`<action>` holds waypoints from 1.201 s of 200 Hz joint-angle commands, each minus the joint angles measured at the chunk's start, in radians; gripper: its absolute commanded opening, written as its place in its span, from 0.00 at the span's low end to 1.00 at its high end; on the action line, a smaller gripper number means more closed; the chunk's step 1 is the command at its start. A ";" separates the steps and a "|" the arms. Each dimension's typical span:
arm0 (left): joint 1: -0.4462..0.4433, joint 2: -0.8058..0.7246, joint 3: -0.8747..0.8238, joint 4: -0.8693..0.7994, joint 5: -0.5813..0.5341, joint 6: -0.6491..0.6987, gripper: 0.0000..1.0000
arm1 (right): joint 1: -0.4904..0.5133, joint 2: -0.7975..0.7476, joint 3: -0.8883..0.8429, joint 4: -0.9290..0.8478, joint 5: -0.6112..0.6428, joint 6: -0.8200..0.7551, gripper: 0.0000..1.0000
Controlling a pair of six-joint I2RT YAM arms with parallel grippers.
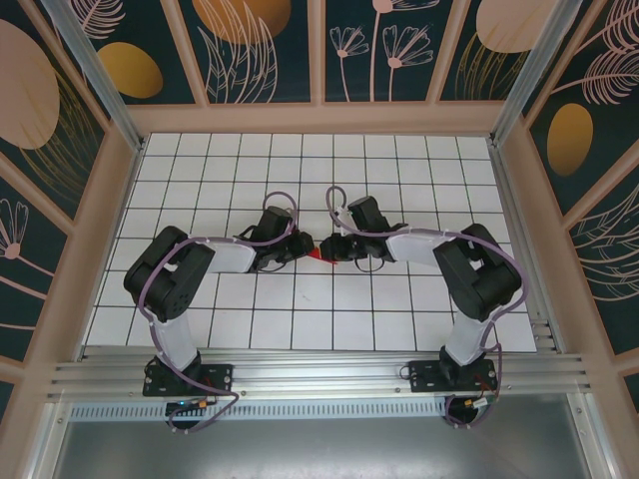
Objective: Fold a paper plane with a square sheet of paper (pick it up from the middle)
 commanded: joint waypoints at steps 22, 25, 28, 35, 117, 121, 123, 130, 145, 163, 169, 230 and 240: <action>0.001 0.015 -0.003 -0.035 -0.036 0.008 0.27 | -0.013 0.029 -0.038 -0.014 -0.032 0.017 0.13; 0.001 0.013 -0.002 -0.036 -0.036 0.010 0.27 | -0.013 0.034 -0.039 -0.015 -0.028 0.019 0.13; 0.001 0.012 -0.004 -0.036 -0.036 0.011 0.27 | -0.013 0.038 -0.039 -0.015 -0.023 0.019 0.13; 0.001 0.007 -0.005 -0.033 -0.037 0.014 0.27 | -0.020 0.049 -0.041 -0.015 -0.015 0.020 0.13; -0.001 -0.072 -0.092 0.227 0.112 -0.046 0.33 | -0.025 0.146 -0.025 -0.033 -0.028 0.044 0.10; -0.001 -0.074 -0.098 0.242 0.119 -0.051 0.33 | -0.023 0.148 -0.025 -0.032 -0.028 0.047 0.10; -0.001 -0.073 -0.101 0.250 0.122 -0.055 0.33 | -0.022 0.149 -0.023 -0.032 -0.027 0.048 0.10; -0.002 -0.072 -0.110 0.271 0.128 -0.066 0.33 | -0.020 0.154 -0.022 -0.034 -0.020 0.052 0.10; -0.007 -0.057 -0.115 0.293 0.136 -0.079 0.34 | -0.014 0.164 -0.016 -0.045 -0.001 0.061 0.10; -0.014 -0.032 -0.101 0.292 0.141 -0.085 0.34 | -0.006 0.179 -0.003 -0.069 0.031 0.068 0.08; -0.020 -0.027 -0.098 0.292 0.143 -0.089 0.34 | -0.005 0.183 -0.002 -0.074 0.039 0.072 0.08; -0.046 0.021 -0.070 0.190 0.065 -0.084 0.34 | 0.001 0.210 0.017 -0.108 0.084 0.096 0.07; -0.044 0.026 -0.061 0.161 0.040 -0.077 0.34 | 0.003 0.209 0.017 -0.112 0.089 0.095 0.07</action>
